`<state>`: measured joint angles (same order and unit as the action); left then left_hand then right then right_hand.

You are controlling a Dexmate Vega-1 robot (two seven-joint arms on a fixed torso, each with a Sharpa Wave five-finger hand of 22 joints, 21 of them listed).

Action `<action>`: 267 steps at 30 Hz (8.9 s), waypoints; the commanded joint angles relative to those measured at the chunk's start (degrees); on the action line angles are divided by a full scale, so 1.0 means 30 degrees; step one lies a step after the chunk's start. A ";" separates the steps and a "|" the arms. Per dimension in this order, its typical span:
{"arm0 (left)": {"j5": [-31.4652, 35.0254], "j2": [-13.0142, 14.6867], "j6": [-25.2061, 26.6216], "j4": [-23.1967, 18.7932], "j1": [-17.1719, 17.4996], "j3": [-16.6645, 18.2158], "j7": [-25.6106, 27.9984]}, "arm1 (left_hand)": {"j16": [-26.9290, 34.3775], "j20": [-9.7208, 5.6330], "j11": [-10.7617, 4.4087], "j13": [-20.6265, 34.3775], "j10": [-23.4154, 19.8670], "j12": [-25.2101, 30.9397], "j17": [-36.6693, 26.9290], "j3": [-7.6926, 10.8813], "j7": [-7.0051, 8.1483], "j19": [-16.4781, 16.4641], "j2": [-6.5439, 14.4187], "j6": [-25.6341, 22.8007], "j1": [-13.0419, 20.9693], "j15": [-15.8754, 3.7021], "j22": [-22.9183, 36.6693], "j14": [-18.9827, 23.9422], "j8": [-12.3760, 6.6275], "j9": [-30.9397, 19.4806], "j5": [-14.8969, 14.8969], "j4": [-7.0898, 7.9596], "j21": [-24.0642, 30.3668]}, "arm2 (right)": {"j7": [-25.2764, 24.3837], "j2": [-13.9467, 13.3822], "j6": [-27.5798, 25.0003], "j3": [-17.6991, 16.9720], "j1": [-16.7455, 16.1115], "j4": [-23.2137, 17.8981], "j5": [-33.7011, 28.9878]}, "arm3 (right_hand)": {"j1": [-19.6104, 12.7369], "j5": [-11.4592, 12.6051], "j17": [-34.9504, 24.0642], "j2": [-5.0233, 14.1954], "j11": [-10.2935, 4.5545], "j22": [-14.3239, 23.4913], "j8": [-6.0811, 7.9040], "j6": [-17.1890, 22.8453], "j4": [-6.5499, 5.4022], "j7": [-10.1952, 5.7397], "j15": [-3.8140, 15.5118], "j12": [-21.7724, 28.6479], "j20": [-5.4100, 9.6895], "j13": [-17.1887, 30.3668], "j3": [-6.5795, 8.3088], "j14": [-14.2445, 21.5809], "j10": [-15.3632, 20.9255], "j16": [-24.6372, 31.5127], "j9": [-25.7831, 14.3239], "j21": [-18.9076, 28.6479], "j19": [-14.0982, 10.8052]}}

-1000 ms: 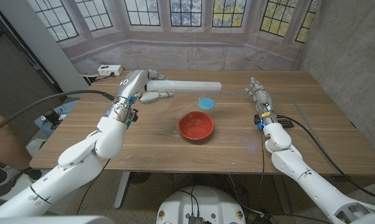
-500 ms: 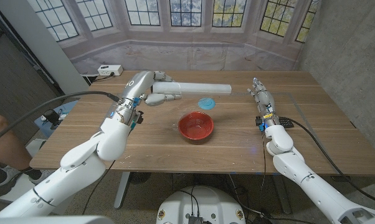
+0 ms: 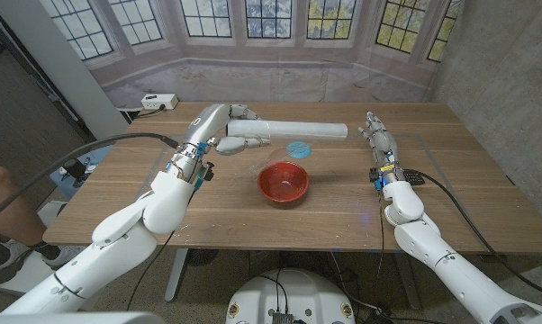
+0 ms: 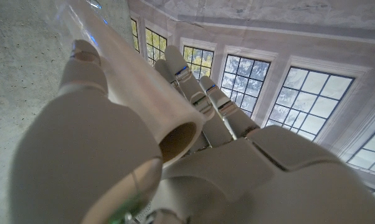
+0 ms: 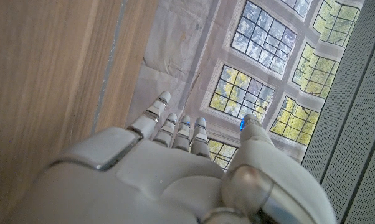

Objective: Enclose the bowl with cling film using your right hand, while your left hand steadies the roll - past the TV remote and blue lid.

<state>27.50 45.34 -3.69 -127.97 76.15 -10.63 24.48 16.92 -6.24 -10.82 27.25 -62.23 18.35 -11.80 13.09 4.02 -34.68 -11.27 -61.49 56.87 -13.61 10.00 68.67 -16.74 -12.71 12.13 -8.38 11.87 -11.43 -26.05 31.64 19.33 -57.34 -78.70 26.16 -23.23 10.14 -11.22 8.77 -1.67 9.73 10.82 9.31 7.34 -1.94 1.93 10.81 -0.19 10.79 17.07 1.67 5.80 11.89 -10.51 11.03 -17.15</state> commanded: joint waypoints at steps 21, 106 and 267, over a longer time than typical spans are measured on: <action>-0.1640 -0.1411 -0.1599 0.0518 -0.1855 -0.2257 -0.1537 | -0.0106 -0.0007 0.0085 0.0173 -0.0204 -0.0247 -0.0137 -0.0178 -0.0267 0.0031 0.5034 -0.0052 0.4671 0.0097 0.0083 0.0033 -0.0162 -0.0016 0.0216 0.0065 -0.0016 | -0.0593 -0.0409 -0.0102 -0.0470 -0.0668 -0.0828 -0.0362 | -0.0185 0.0052 -0.0051 0.0041 -0.0080 0.0077 0.0055 0.0041 -0.0023 0.0063 0.0788 0.0075 -0.0062 0.0036 -0.0026 0.0131 0.0005 0.0066 -0.0071 0.0066 -0.0133; -0.7434 -0.0243 -0.1391 -0.1472 0.2819 -0.0440 -0.2874 | -0.0262 0.0377 0.0430 0.0540 -0.0359 -0.0751 -0.0263 -0.0332 -0.0546 -0.0149 0.5221 -0.0021 0.3738 0.0368 0.0079 -0.0031 -0.0260 -0.0022 0.0300 0.0284 0.0041 | -0.0822 -0.1469 -0.1837 -0.0463 -0.0898 -0.2953 -0.1650 | -0.0216 0.0049 -0.0061 0.0048 -0.0070 0.0075 0.0043 -0.0073 -0.0046 0.0066 0.0825 0.0048 -0.0052 0.0035 -0.0037 0.0118 -0.0167 0.0070 -0.0071 0.0059 -0.0154; -0.6764 -0.0867 0.1527 0.2317 0.0808 0.0536 -0.1296 | -0.0882 0.0246 0.0501 0.1089 0.0079 -0.1550 -0.0192 -0.0129 -0.0385 -0.0025 0.5121 0.0344 0.3074 0.0370 0.0105 -0.0740 -0.0254 -0.0017 0.0418 0.0080 0.0011 | -0.1484 -0.6119 -0.8384 -0.0876 -0.5715 -1.1377 -0.2401 | -0.0357 0.0048 -0.0049 0.0074 -0.0115 0.0072 0.0070 -0.0134 -0.0027 0.0061 0.0870 0.0088 0.0050 0.0034 -0.0018 0.0219 -0.0180 0.0093 -0.0073 0.0054 -0.0157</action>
<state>7.80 41.94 0.83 -123.43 82.78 -6.09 21.20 14.40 -5.43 -9.19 30.39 -62.21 13.90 -12.26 12.15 2.68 -34.68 -8.39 -60.55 53.99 -12.38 10.00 66.81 -17.17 -12.66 13.00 -8.07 11.87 -14.98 -44.03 6.38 17.24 -71.63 -110.34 18.39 -23.46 10.14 -11.21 9.00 -2.12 9.73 10.82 9.10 7.34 -1.73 1.93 10.80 -0.19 10.79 17.07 1.67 5.34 11.89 -10.51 11.03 -17.15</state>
